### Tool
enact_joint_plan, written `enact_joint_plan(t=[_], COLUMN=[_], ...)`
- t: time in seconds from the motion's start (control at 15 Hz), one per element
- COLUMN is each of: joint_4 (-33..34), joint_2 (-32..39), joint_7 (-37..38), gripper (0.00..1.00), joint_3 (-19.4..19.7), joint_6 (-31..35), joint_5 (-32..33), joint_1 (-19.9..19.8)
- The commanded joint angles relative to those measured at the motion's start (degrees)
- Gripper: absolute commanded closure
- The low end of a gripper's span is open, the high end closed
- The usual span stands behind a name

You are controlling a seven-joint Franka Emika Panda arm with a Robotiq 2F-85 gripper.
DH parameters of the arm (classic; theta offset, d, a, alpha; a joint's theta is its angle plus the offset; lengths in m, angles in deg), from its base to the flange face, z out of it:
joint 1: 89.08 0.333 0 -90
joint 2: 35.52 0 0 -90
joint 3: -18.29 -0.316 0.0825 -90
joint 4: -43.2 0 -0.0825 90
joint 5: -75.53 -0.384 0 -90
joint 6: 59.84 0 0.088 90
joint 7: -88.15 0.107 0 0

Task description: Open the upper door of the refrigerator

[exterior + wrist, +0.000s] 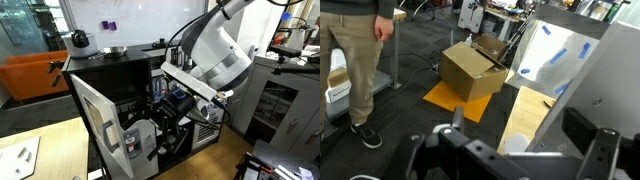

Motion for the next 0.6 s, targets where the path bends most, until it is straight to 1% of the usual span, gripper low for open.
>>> enact_joint_plan(t=[0.0,0.2,0.53], joint_4=[-1.27,0.45,3.68], joint_2=[-4.49,-6.64,-9.8], joint_7=[0.65,1.97,1.7], gripper=[0.0,0.0,0.0], joint_3=[-0.68,-0.63,-0.54], joint_6=[5.16,8.33,9.83], joint_5=[8.73,20.36,38.51], joint_1=[-1.72,-3.71,-6.62])
